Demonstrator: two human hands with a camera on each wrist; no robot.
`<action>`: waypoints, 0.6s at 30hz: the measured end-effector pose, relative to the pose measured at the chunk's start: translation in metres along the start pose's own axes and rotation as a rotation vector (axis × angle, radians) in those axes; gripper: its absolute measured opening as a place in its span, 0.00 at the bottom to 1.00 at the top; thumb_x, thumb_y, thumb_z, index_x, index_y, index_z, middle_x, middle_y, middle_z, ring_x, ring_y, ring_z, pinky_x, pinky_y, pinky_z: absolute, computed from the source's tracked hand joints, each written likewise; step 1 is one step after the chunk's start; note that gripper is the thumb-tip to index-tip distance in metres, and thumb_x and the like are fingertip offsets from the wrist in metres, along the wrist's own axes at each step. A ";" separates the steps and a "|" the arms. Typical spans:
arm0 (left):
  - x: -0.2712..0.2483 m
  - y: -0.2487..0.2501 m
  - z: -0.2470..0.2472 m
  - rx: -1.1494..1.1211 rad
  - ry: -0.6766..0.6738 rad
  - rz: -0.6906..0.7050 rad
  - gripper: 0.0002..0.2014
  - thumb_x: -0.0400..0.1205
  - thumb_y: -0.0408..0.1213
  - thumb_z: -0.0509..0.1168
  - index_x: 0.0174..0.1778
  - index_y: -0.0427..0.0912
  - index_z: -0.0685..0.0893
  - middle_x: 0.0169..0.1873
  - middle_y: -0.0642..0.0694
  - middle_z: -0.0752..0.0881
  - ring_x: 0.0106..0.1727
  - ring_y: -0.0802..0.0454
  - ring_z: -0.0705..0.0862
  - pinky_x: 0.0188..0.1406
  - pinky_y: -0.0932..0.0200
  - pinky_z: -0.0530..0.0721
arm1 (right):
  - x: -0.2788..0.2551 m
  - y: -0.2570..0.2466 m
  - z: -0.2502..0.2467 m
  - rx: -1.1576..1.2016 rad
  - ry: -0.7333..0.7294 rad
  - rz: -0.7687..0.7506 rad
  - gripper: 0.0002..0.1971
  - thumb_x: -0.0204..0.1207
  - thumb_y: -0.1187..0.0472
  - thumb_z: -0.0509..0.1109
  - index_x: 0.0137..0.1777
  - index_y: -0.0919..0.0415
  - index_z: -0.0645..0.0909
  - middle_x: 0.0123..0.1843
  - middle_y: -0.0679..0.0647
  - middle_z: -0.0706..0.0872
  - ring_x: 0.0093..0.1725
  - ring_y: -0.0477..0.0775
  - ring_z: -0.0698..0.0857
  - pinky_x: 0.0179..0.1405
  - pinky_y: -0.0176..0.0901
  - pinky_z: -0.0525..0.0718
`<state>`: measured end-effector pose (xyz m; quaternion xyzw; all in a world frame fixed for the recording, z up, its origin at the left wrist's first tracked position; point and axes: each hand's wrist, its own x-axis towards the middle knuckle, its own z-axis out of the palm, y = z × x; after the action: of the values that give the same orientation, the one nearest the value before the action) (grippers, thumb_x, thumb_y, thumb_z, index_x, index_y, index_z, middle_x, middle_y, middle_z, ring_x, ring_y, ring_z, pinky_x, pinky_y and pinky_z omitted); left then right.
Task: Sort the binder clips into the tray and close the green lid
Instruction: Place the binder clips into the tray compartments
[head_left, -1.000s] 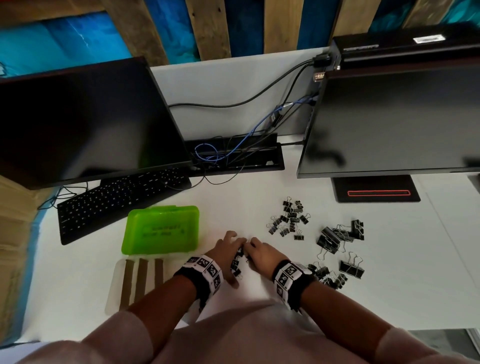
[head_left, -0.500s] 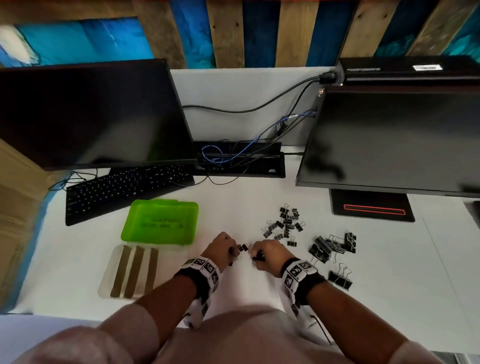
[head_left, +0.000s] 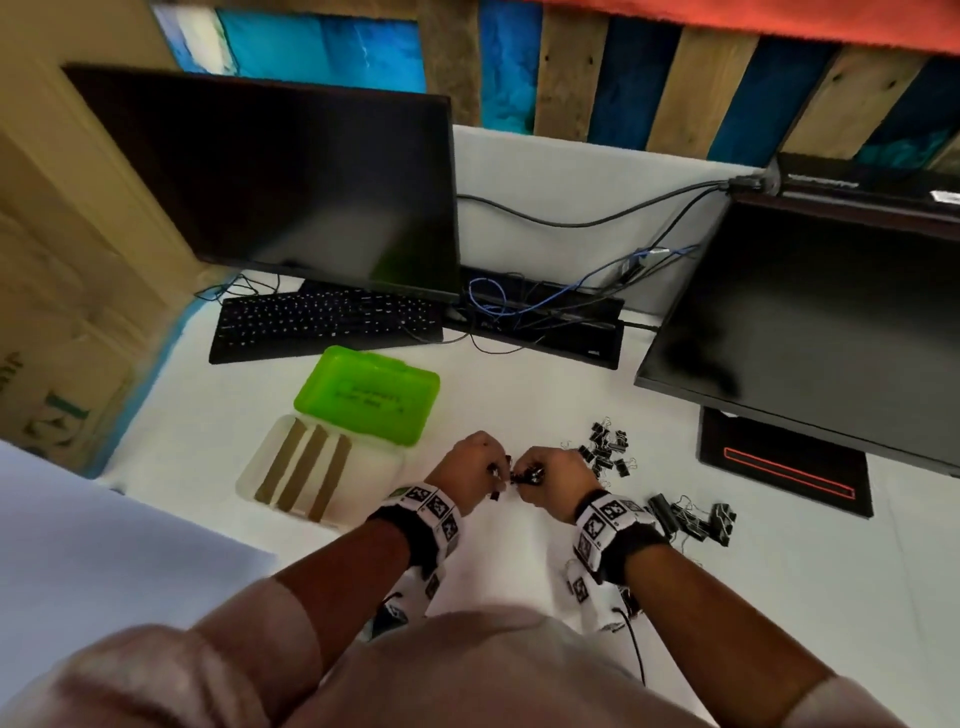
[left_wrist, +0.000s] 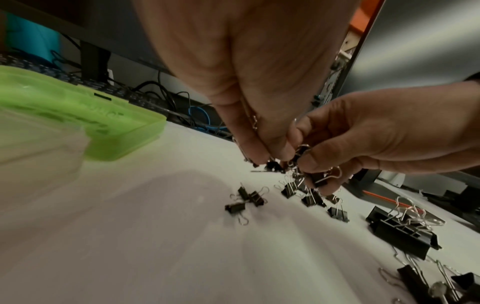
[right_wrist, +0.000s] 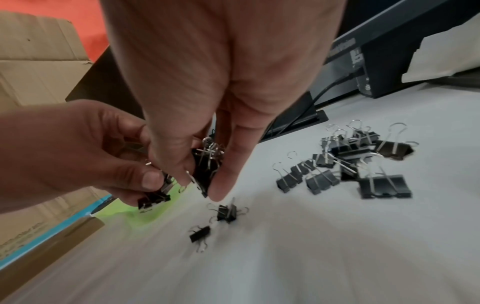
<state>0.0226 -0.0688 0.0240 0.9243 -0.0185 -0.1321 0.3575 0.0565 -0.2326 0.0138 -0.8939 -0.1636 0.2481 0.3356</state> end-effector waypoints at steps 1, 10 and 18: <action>-0.002 0.000 -0.004 -0.012 0.008 0.003 0.10 0.69 0.19 0.69 0.39 0.36 0.88 0.52 0.40 0.81 0.50 0.46 0.83 0.53 0.54 0.84 | 0.001 -0.005 -0.001 -0.006 0.001 -0.005 0.09 0.66 0.62 0.74 0.44 0.49 0.84 0.39 0.51 0.89 0.40 0.53 0.86 0.44 0.39 0.85; -0.024 -0.034 -0.051 -0.079 0.104 -0.046 0.09 0.69 0.18 0.69 0.39 0.34 0.87 0.48 0.39 0.81 0.48 0.42 0.85 0.46 0.62 0.84 | 0.028 -0.075 0.010 0.063 0.049 -0.047 0.09 0.66 0.65 0.73 0.43 0.51 0.84 0.35 0.48 0.87 0.32 0.49 0.84 0.34 0.35 0.85; -0.046 -0.073 -0.111 -0.100 0.233 -0.038 0.05 0.70 0.24 0.70 0.37 0.36 0.88 0.47 0.39 0.85 0.48 0.48 0.82 0.44 0.68 0.72 | 0.062 -0.143 0.035 0.289 0.075 -0.060 0.09 0.65 0.69 0.77 0.41 0.56 0.85 0.39 0.52 0.88 0.25 0.46 0.85 0.30 0.32 0.83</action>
<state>0.0025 0.0644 0.0650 0.9145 0.0474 -0.0316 0.4005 0.0696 -0.0831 0.0674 -0.8398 -0.1400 0.2253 0.4737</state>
